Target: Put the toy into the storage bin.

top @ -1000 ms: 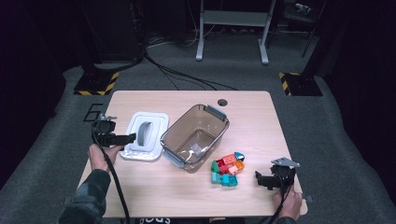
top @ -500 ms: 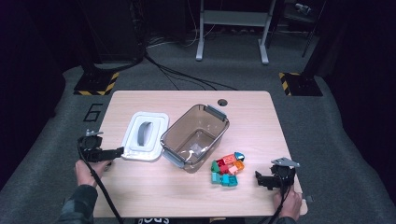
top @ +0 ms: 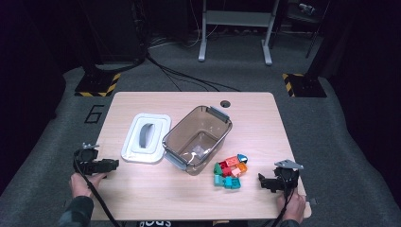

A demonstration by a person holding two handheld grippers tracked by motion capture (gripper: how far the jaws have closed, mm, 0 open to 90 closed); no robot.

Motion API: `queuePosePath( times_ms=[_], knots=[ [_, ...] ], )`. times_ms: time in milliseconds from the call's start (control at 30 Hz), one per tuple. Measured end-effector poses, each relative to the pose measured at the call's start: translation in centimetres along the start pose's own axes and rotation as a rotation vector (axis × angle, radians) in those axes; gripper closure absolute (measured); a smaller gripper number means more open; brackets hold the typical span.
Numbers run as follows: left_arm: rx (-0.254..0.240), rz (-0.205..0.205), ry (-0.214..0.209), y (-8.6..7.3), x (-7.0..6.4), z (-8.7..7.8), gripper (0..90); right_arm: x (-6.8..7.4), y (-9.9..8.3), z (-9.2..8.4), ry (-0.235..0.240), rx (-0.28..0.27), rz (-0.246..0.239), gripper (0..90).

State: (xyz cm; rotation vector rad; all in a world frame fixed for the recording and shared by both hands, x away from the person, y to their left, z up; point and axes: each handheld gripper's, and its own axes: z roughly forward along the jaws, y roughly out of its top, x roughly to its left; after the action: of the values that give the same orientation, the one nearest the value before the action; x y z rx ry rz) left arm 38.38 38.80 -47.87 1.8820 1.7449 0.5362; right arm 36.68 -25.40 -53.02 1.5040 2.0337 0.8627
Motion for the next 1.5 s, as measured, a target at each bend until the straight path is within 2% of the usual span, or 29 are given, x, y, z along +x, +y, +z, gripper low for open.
queuePosePath(
  times_ms=[133,167,200,233,300,400,467,700,833,1133,1333,1367,1400,1500],
  knots=[
    [0.02,-0.013,0.017,-0.6,0.6,0.6,0.2,0.0,0.0,0.0,0.0,0.0,-0.001,0.0],
    [0.009,-0.022,0.02,-0.7,0.7,0.7,1.6,0.0,0.0,0.0,0.0,0.0,0.0,0.0],
    [0.011,-0.02,0.025,-0.8,0.9,0.7,5.8,0.0,0.0,0.0,0.0,0.0,0.0,0.0],
    [0.006,-0.03,0.026,-0.8,1.0,0.7,13.8,0.0,0.0,0.0,0.0,-0.001,0.0,0.0],
    [0.008,-0.024,0.028,-0.8,1.4,0.9,31.7,0.0,0.0,0.0,0.0,0.0,-0.001,0.0],
    [0.0,-0.02,0.006,-0.7,1.7,0.9,40.5,0.0,0.0,0.0,0.0,0.0,-0.001,0.0],
    [0.011,0.003,-0.007,-0.7,1.7,0.9,46.8,0.0,0.0,0.0,0.0,0.0,-0.001,0.0],
    [0.011,0.057,0.014,-0.7,1.0,1.0,48.0,0.0,0.0,0.0,0.0,-0.001,-0.001,0.0],
    [0.01,0.076,-0.005,-0.4,0.5,0.8,48.1,0.0,0.0,0.0,0.0,-0.001,0.0,0.0],
    [-0.051,0.105,-0.046,1.2,-0.9,-1.1,48.2,0.0,0.0,0.0,0.0,0.0,0.0,0.0],
    [-0.07,0.138,-0.065,2.3,-2.0,-2.2,48.2,0.0,0.0,0.0,0.0,0.0,-0.001,0.0],
    [-0.081,0.128,-0.073,2.5,-2.3,-2.2,48.2,0.0,0.0,0.0,0.0,0.0,-0.001,0.0],
    [-0.07,0.144,-0.072,2.7,-2.3,-2.4,48.2,0.0,0.0,0.0,0.0,0.0,0.0,0.0],
    [-0.081,0.146,-0.087,3.2,-2.8,-2.6,48.2,0.0,0.0,0.0,0.0,-0.001,0.0,0.0]
  ],
)
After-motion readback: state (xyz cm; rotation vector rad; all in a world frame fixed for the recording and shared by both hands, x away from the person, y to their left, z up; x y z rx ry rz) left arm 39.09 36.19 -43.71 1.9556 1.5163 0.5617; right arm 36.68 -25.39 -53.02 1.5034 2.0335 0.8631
